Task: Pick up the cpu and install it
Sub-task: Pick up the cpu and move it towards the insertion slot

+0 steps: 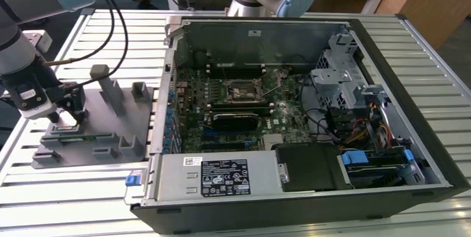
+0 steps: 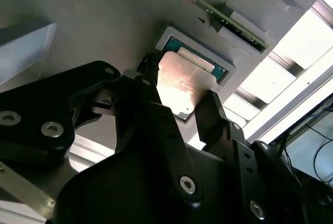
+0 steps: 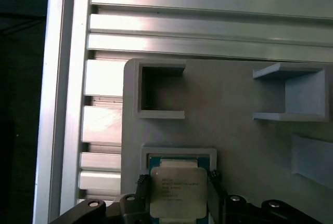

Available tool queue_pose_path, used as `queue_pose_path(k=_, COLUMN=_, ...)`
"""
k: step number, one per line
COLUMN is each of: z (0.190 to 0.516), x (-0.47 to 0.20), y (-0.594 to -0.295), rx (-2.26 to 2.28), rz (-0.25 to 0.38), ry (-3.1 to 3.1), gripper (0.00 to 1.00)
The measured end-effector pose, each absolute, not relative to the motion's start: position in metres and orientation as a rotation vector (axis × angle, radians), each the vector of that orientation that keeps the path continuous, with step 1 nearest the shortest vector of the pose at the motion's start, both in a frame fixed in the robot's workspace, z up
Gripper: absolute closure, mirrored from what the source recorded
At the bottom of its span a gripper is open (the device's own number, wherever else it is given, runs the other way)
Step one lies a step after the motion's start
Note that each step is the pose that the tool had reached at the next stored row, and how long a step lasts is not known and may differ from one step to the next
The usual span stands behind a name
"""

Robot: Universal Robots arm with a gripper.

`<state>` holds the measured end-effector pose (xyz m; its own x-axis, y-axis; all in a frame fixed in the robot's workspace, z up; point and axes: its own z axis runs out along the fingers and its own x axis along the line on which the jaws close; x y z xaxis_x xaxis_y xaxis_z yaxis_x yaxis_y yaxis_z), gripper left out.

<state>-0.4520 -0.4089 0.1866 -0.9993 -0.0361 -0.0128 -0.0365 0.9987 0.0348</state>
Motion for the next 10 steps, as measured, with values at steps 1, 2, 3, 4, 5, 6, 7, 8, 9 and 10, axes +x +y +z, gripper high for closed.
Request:
queue_pose_path(k=1, z=0.1867, x=-0.452, y=-0.4088, rx=-0.041, rz=0.053, ry=3.128, gripper=0.47)
queue_pose_path(k=2, z=0.1867, x=-0.452, y=-0.4088, rx=-0.026, rz=0.051, ry=3.128, gripper=0.47)
queue_pose_path(k=3, z=0.1867, x=-0.452, y=-0.4089, rx=-0.021, rz=0.051, ry=3.127, gripper=0.47)
queue_pose_path(k=4, z=0.1867, x=-0.452, y=-0.4088, rx=-0.021, rz=0.051, ry=3.127, gripper=0.47)
queue_pose_path(k=5, z=0.1873, x=-0.452, y=-0.4088, rx=-0.021, rz=0.051, ry=3.127, gripper=0.47)
queue_pose_path(k=6, z=0.1883, x=-0.452, y=-0.4088, rx=-0.021, rz=0.051, ry=3.128, gripper=0.47)
queue_pose_path(k=7, z=0.1893, x=-0.452, y=-0.4088, rx=-0.021, rz=0.051, ry=3.127, gripper=0.47)
queue_pose_path(k=8, z=0.1906, x=-0.452, y=-0.4088, rx=-0.021, rz=0.051, ry=3.127, gripper=0.47)
queue_pose_path(k=9, z=0.1921, x=-0.452, y=-0.4088, rx=-0.021, rz=0.051, ry=3.127, gripper=0.47)
queue_pose_path(k=10, z=0.1938, x=-0.452, y=-0.4088, rx=-0.021, rz=0.051, ry=3.127, gripper=0.47)
